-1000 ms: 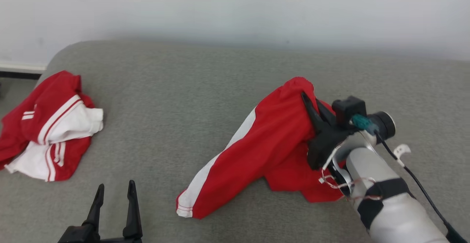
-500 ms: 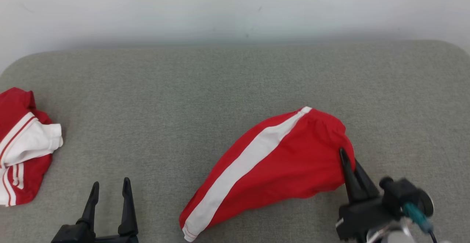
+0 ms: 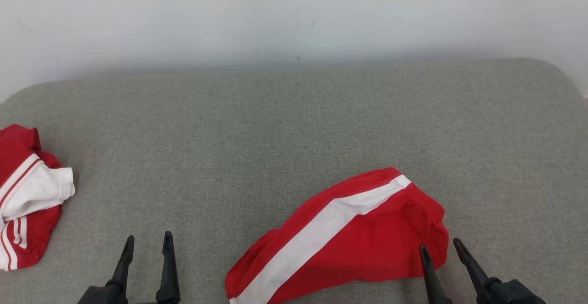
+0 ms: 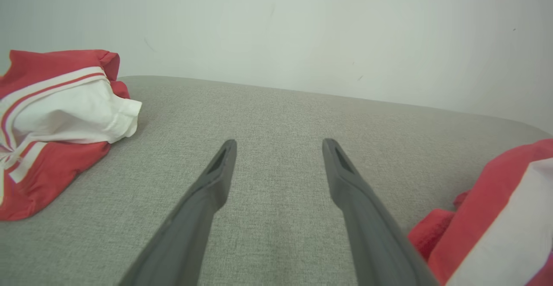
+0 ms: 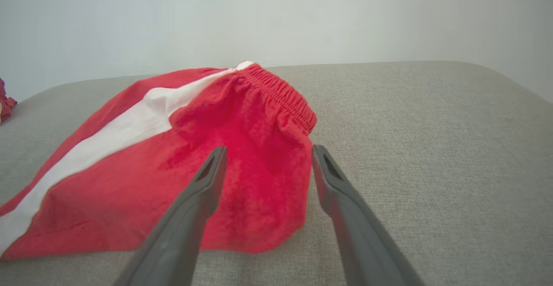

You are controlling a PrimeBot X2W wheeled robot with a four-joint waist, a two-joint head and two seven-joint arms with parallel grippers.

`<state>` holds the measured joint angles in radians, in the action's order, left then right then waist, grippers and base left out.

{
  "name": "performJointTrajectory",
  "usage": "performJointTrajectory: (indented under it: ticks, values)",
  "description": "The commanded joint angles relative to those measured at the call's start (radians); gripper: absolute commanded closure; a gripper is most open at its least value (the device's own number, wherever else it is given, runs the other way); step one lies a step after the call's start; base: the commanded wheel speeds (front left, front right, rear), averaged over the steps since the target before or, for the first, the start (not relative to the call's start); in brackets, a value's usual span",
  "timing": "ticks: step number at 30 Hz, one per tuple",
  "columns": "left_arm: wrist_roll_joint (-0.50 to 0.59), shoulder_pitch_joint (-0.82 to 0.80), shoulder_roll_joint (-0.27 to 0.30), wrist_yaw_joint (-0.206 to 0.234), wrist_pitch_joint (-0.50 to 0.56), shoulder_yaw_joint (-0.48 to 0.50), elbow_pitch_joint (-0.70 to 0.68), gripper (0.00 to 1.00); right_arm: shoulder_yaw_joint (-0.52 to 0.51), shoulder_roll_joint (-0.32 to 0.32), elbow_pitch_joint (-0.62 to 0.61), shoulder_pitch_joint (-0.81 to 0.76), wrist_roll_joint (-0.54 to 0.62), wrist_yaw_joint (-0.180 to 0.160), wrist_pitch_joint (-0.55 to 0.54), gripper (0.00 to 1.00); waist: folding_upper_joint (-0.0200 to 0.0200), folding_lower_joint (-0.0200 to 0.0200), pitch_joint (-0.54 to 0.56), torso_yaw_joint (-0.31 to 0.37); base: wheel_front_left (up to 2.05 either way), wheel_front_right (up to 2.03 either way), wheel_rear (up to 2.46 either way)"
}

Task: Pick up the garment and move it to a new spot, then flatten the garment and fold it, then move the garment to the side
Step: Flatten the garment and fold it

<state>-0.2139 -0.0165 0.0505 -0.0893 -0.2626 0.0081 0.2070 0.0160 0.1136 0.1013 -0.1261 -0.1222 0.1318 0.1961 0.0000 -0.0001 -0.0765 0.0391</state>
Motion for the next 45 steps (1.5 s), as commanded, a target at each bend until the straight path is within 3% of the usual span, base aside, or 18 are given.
performJointTrajectory:
  ticks: [1, 8, 15, 25, 36, 45]
  values:
    - [0.008, 0.016, 0.000, -0.004, -0.003, 0.001, 0.000, 0.00, 0.007, 0.012, -0.021, -0.004, 0.013, -0.002, 0.012, 0.00, 0.0000, 0.0001, 0.020, -0.003, 0.00, 0.00, 0.00]
    - [0.013, 0.039, 0.000, 0.001, -0.003, 0.009, -0.010, 0.00, 0.047, 0.062, -0.065, 0.056, 0.021, -0.002, -0.014, 0.00, 0.0000, 0.0001, 0.043, -0.007, 0.00, 0.00, 0.00]
    - [-0.003, 0.058, 0.000, 0.013, -0.003, -0.002, -0.018, 0.00, 0.102, 0.174, -0.051, 0.189, -0.024, -0.002, -0.142, 0.00, 0.0000, 0.0001, 0.064, -0.031, 0.00, 0.00, 0.00]
    - [-0.014, 0.037, 0.000, 0.024, -0.003, -0.021, -0.027, 0.00, 0.189, 0.276, 0.055, 0.374, -0.100, -0.002, -0.290, 0.00, 0.0000, 0.0001, 0.045, -0.086, 0.00, 0.00, 0.00]
    - [-0.023, 0.054, 0.000, 0.034, -0.003, -0.034, -0.038, 0.00, 0.218, 0.335, 0.101, 0.329, -0.168, -0.002, -0.391, 0.00, 0.0000, 0.0001, 0.036, -0.128, 0.00, 0.00, 0.00]
    - [-0.025, 0.041, 0.000, 0.041, -0.003, -0.031, -0.043, 0.00, 0.235, 0.335, 0.122, 0.354, -0.214, -0.002, -0.475, 0.00, 0.0000, 0.0001, 0.029, -0.118, 0.00, 0.00, 0.00]
